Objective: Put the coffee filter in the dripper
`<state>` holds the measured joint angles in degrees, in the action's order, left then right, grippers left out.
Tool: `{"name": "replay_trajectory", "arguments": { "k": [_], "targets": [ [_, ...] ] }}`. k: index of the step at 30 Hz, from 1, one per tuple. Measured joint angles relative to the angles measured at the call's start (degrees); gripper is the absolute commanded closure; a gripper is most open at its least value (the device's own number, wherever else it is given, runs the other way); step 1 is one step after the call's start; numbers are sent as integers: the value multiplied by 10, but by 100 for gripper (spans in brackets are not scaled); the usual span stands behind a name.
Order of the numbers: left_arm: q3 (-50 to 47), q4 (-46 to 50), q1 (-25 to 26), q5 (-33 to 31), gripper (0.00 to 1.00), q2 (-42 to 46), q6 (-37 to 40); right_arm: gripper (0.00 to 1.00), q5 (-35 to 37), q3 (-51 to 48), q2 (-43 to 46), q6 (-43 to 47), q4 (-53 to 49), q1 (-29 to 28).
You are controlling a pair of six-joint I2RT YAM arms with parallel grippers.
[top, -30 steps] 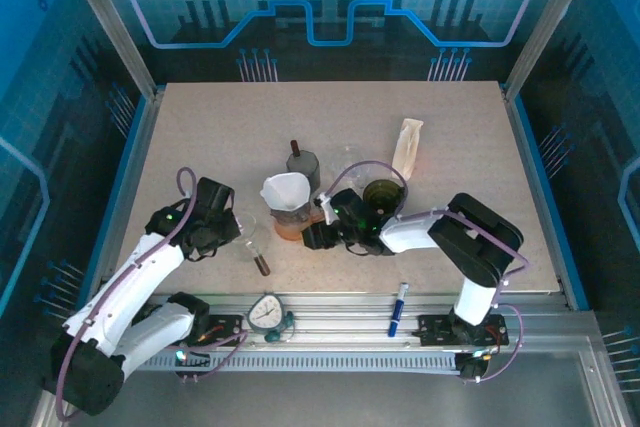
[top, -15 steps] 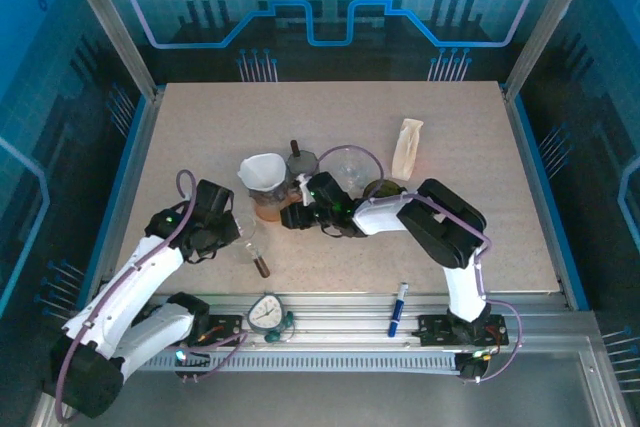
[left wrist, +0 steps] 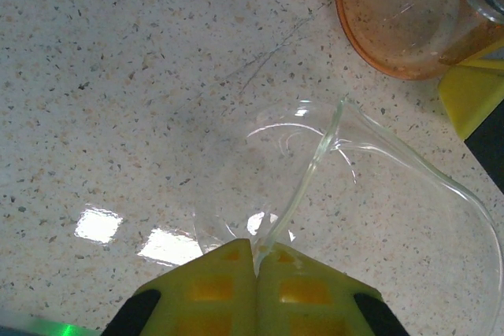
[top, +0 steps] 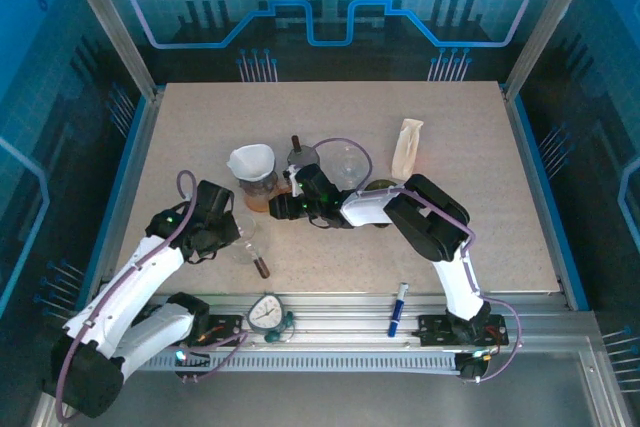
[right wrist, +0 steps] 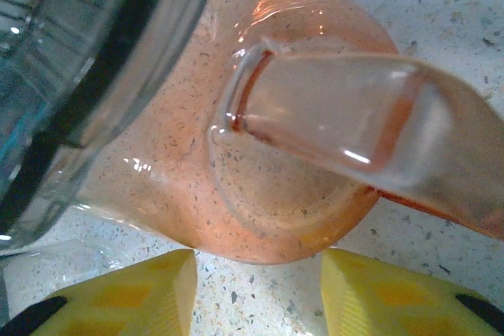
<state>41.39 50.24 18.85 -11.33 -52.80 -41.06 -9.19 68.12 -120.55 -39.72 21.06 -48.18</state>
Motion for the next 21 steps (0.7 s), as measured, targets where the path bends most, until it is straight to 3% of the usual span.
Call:
{"name": "replay_trajectory", "arguments": {
  "k": [6,14,21],
  "targets": [
    [0,-16,0,5,100,-8,0,46,12,-68,44,-14,16,-2],
    [-3,-35,5,17,100,-13,0,43,47,-193,174,-21,13,-19],
    [4,-44,101,-9,100,-37,-13,42,94,-296,315,-16,-19,-21]
  ]
}}
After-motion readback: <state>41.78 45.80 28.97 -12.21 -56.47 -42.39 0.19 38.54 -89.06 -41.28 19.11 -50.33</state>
